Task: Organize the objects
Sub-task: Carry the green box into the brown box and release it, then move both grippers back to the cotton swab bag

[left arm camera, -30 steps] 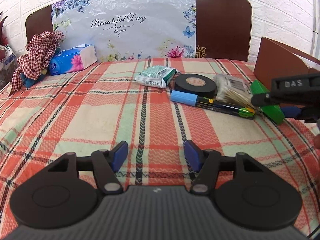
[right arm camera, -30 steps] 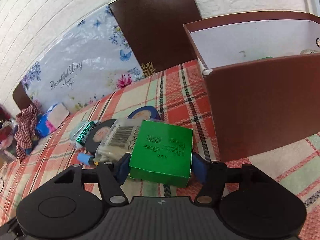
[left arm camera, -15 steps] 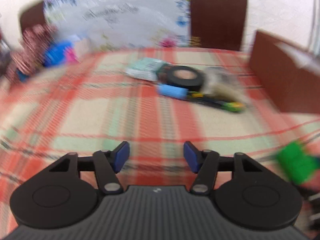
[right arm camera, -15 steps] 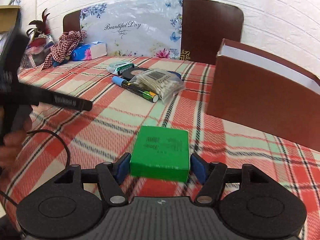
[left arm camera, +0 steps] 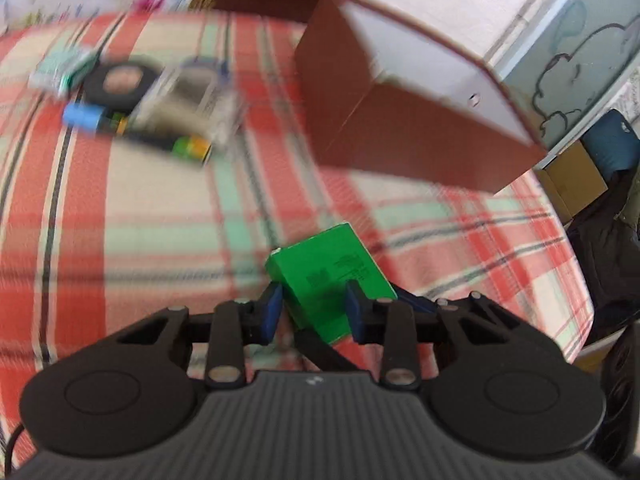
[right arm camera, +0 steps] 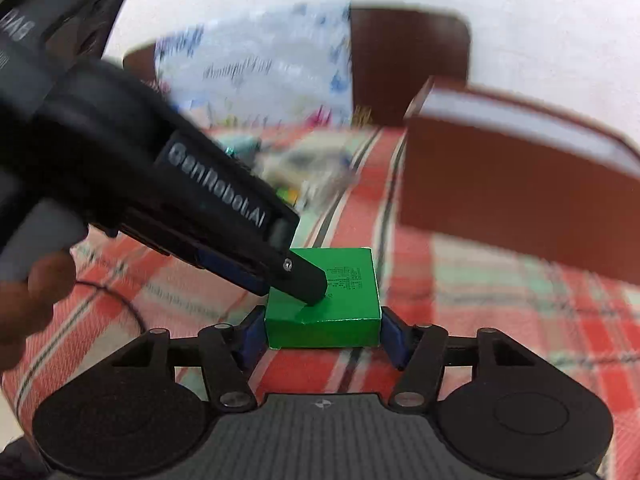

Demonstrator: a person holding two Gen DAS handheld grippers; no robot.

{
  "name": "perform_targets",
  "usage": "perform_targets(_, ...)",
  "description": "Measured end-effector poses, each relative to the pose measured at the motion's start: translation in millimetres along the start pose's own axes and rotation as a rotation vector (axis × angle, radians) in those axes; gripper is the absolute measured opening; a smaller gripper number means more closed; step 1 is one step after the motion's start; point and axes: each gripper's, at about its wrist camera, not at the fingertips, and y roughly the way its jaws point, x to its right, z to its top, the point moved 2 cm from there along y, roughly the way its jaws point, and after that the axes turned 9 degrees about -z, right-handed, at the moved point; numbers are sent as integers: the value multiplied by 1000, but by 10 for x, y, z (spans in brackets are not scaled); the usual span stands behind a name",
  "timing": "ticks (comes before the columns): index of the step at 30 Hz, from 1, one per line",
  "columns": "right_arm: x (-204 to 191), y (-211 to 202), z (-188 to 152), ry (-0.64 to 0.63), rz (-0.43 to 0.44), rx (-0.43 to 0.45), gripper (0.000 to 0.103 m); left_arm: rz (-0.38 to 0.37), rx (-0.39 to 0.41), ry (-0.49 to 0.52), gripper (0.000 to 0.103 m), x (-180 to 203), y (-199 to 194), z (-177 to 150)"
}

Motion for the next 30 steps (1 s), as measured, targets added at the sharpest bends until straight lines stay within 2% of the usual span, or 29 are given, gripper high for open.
perform_targets(5,224,-175,371,24,-103,232,59,-23,126,163,36,520,-223,517)
perform_targets(8,431,-106,630,40,-165,308,59,-29,173,241,37,784,-158,846)
perform_targets(11,696,81,807,74,-209,315,59,-44,174,270,37,913,84,1123)
perform_targets(15,1020,386,894,98,-271,278,60,-50,135,292,39,1036,492,1358)
perform_targets(16,1094,468,899,104,-299,271,62,-28,130,300,40,1058,601,1391)
perform_targets(17,1151,545,902,104,-332,256,72,12,124,310,40,1079,702,1412)
perform_targets(18,1200,602,901,111,-360,242,74,52,122,320,42,1087,775,1430)
perform_targets(19,1241,618,895,127,-358,235,74,60,127,321,47,1070,797,1435)
perform_targets(21,1264,571,862,163,-321,248,72,25,137,297,51,969,714,1419)
perform_targets(23,1183,471,809,159,-300,287,72,17,173,295,51,868,522,1366)
perform_targets(25,1046,332,746,150,-283,335,71,68,246,296,50,704,238,1263)
perform_targets(27,866,213,707,146,-219,359,71,114,292,251,50,397,-29,1146)
perform_targets(30,478,113,653,65,-89,336,71,254,282,108,50,-276,-269,917)
